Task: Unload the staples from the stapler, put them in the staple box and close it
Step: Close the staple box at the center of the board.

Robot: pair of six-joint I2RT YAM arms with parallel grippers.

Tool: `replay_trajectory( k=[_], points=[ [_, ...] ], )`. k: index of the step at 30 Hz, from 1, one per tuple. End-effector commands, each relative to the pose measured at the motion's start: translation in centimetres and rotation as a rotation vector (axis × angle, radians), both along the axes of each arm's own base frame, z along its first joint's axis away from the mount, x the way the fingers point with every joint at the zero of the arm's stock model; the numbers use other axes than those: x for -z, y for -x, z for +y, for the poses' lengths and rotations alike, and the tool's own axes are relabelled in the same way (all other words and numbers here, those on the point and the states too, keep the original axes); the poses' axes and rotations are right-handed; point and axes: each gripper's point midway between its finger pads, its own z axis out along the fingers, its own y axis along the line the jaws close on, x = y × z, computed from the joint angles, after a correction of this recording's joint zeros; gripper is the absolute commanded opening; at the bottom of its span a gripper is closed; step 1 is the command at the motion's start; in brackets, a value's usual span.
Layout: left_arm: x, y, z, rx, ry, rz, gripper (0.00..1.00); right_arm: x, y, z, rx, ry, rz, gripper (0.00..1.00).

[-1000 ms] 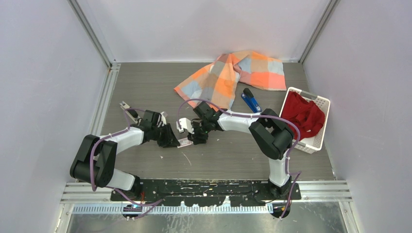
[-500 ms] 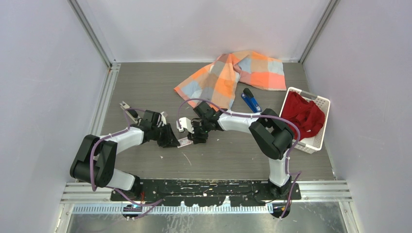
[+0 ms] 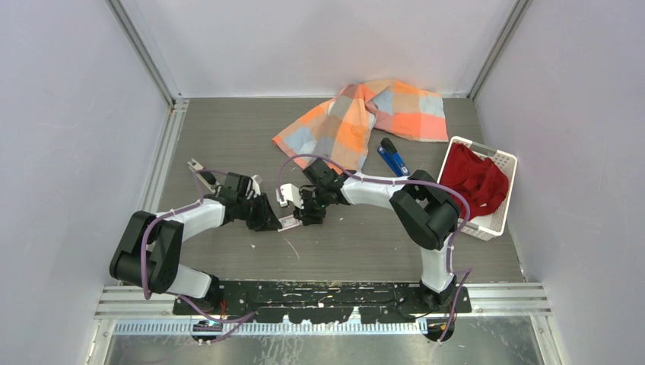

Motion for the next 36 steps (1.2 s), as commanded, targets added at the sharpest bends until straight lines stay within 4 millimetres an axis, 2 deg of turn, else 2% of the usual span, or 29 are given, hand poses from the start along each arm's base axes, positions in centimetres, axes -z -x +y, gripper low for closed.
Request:
replay_trajectory(
  k=[1, 36],
  points=[
    [-1.08, -0.96, -0.41, 0.013, 0.025, -0.035, 0.21, 1.06, -0.65, -1.43, 0.031, 0.059, -0.029, 0.36],
    [-1.07, -1.02, -0.48, 0.020, 0.024, -0.033, 0.20, 0.88, -0.97, -1.26, 0.051, 0.054, -0.032, 0.36]
  ],
)
